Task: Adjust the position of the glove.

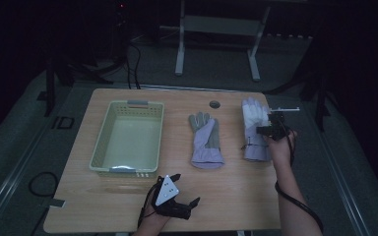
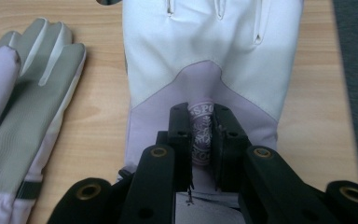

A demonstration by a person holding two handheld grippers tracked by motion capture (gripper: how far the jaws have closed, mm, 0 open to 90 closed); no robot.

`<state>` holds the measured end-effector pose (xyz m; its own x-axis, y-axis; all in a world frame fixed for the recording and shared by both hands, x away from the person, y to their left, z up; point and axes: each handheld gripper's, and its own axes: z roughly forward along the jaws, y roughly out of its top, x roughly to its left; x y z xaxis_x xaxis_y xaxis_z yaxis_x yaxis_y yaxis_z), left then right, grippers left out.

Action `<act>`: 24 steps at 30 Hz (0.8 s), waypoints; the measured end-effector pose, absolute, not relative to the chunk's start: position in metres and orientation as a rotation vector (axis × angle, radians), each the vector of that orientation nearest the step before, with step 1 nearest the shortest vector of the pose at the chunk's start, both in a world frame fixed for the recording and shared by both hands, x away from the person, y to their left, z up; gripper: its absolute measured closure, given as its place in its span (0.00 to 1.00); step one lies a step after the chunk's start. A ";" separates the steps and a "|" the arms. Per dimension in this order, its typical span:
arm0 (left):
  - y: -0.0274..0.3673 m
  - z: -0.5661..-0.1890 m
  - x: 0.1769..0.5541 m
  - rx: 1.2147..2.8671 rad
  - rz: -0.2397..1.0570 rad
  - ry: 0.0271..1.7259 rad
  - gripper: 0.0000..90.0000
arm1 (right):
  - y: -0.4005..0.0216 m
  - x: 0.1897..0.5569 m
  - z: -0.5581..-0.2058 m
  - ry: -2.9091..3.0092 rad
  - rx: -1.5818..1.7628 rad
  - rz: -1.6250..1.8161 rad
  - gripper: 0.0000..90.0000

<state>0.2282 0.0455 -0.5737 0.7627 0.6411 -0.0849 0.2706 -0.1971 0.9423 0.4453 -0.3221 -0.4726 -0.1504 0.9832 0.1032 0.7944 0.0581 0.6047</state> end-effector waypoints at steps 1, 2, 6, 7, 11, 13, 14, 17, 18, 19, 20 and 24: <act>0.045 -0.574 0.228 1.783 0.393 0.712 0.01 | -0.321 0.441 -0.468 2.003 1.783 0.749 0.89; 0.045 -0.574 0.228 1.782 0.393 0.712 0.01 | -0.321 0.438 -0.466 1.996 1.785 0.743 0.89; 0.045 -0.574 0.228 1.784 0.395 0.711 0.01 | -0.322 0.427 -0.464 1.977 1.836 0.745 0.89; 0.045 -0.574 0.228 1.784 0.395 0.711 0.01 | -0.322 0.426 -0.467 1.970 1.838 0.742 0.89; 0.045 -0.574 0.228 1.783 0.395 0.712 0.01 | -0.322 0.426 -0.480 2.001 1.860 0.706 0.89; 0.045 -0.574 0.228 1.783 0.394 0.713 0.01 | -0.322 0.427 -0.487 1.998 1.882 0.705 0.89; 0.045 -0.574 0.228 1.783 0.394 0.712 0.01 | -0.321 0.428 -0.490 2.003 1.878 0.693 0.89; 0.045 -0.574 0.228 1.784 0.396 0.710 0.01 | -0.320 0.433 -0.499 2.010 1.872 0.672 0.88; 0.045 -0.574 0.228 1.785 0.397 0.709 0.01 | -0.319 0.434 -0.502 2.018 1.866 0.665 0.87; 0.045 -0.574 0.228 1.784 0.396 0.709 0.01 | -0.317 0.436 -0.505 2.028 1.856 0.653 0.86; 0.045 -0.574 0.228 1.784 0.396 0.710 0.01 | -0.315 0.437 -0.509 2.031 1.845 0.633 0.86; 0.045 -0.574 0.228 1.784 0.394 0.708 0.01 | -0.312 0.438 -0.517 2.041 1.821 0.617 0.83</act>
<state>0.2280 0.0453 -0.5736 0.7645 0.6394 -0.0819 0.2674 -0.1990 0.9428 0.4384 -0.3116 -0.5172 -0.1238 0.9917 0.0363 0.8458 0.0863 0.5265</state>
